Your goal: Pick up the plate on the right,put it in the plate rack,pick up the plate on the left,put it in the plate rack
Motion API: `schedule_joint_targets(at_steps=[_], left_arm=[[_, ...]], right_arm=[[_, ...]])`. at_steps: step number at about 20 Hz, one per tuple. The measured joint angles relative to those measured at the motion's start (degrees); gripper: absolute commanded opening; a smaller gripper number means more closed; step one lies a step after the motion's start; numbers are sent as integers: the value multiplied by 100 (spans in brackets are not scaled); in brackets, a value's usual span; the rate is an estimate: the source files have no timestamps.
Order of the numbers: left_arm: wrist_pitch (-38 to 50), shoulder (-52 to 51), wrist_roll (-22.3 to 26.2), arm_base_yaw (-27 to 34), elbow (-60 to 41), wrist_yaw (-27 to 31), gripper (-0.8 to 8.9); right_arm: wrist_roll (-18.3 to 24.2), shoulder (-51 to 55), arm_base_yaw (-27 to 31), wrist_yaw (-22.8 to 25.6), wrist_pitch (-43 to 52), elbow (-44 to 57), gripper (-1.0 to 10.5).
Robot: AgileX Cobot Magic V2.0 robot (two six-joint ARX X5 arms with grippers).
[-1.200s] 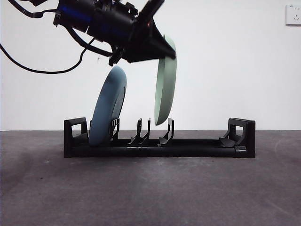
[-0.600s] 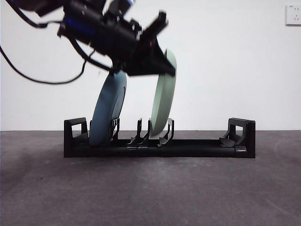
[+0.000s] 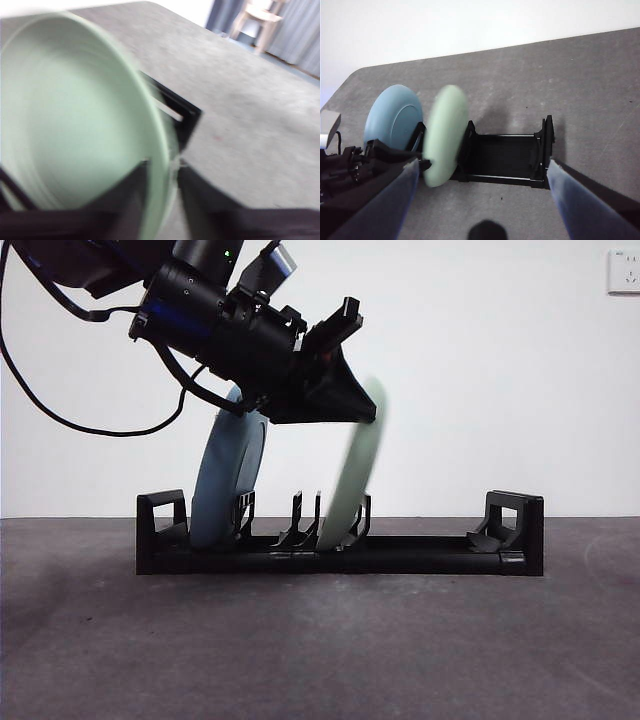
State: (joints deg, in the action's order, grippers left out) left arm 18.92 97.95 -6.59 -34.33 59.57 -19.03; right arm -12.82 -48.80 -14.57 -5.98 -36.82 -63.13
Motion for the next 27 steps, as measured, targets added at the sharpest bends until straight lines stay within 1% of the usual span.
schedule_joint_targets(at_steps=[2, 5, 7, 10, 11, 13, 14, 15, 16, 18, 20, 21, 22, 23, 25, 27], left_arm=[[0, -2, 13, -11, 0, 114, 324], [2, -2, 15, -22, 0, 103, 324], [4, -7, 17, -35, 0, 9, 324], [-4, -90, 15, -81, 0, -315, 304], [-15, -170, 15, -118, 0, -415, 254], [-90, -402, 17, -210, 0, -481, 41], [-179, -575, 26, -269, 0, -498, -16], [-271, -772, 66, -323, 0, -498, -9], [-345, -957, 94, -367, 0, -494, -8], [-601, -1419, 179, -435, 0, -378, -8], [-951, -1845, 313, -448, 0, -120, -8], [-1259, -2138, 435, -448, 0, 122, -8], [-1663, -2470, 599, -448, 0, 463, -8], [-2173, -2881, 772, -448, 0, 981, -8], [-2966, -3598, 949, -431, 0, 1952, -8], [-3521, -4236, 1093, -251, 0, 2592, -8]], right_arm=[[0, 0, 0, -2, 0, 0, 432], [0, 0, 2, -2, 0, 0, 432], [0, 0, 0, -2, 0, 0, 432], [2, 0, 0, -2, -66, 0, 427], [2, 0, 0, -2, -122, 0, 386], [26, -4, 0, 0, -229, 0, 206], [66, -13, 0, 0, -299, 0, 100], [107, -26, 0, 0, -361, 0, 5], [155, -42, 0, 0, -417, 0, -19], [227, -101, -2, 0, -498, 0, -9], [280, -149, -4, 0, -538, 0, -9], [334, -168, -4, 0, -542, 0, -9], [413, -177, -4, 0, -540, 0, -9], [529, -177, -4, 2, -533, 0, -9], [684, -175, -4, 17, -516, 0, -10], [758, -94, -4, 20, -328, 74, -11]])
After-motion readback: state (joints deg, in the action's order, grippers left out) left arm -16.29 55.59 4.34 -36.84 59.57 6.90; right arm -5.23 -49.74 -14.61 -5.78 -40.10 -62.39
